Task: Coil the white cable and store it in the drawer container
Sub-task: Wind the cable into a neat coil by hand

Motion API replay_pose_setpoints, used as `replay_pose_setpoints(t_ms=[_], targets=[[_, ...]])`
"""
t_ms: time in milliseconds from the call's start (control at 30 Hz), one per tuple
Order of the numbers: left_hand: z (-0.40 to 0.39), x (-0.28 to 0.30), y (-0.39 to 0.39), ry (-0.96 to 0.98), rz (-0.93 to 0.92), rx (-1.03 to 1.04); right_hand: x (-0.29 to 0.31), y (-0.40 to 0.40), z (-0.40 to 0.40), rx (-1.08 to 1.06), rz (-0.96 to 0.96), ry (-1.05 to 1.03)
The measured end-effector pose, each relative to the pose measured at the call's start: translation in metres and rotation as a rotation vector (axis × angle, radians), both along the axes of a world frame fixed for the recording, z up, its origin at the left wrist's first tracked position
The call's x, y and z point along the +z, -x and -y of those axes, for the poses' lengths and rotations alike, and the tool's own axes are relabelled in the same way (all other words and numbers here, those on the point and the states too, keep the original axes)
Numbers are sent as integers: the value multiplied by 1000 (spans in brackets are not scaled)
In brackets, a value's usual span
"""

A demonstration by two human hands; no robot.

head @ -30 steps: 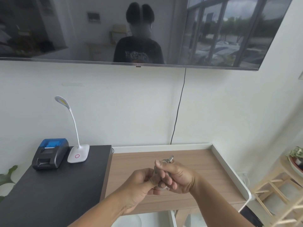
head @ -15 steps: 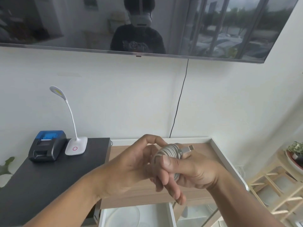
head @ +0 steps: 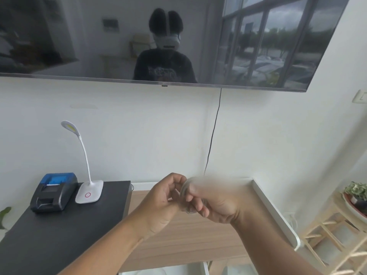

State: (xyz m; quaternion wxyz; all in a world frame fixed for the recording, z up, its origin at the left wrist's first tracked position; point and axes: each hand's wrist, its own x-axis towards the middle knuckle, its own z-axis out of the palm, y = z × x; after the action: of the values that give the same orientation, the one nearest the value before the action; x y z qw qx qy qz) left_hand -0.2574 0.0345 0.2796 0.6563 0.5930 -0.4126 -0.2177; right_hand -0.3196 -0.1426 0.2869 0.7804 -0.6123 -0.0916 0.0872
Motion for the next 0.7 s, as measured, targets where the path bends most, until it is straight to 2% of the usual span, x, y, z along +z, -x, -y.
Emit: replay_pose_setpoints(t_ms=[100,167,300,400,500,567,633,700], targets=[[7,-12,-6,-39,-103,109,-14,-10,-5,-166,-58,-49],[9,-18,-11,-62,-196,133,-17,-15,-11,-279,-79,-4],[6,-22,-17,-94,-233,196,0,-15,-2,-418,2,424],[1,-19,-19,-103,-167,216,10,-9,1,-326,46,504],[4,-20,-18,-114,-219,227,7,-7,-7,-377,73,627],[7,-24,-18,-133,-306,275,0,-7,-11,-427,-16,608],[9,-31,-18,-149,-405,325,-10,-6,-13,-450,-116,480],[11,-40,-20,-153,-461,344,-19,-3,-13,-459,-114,430]])
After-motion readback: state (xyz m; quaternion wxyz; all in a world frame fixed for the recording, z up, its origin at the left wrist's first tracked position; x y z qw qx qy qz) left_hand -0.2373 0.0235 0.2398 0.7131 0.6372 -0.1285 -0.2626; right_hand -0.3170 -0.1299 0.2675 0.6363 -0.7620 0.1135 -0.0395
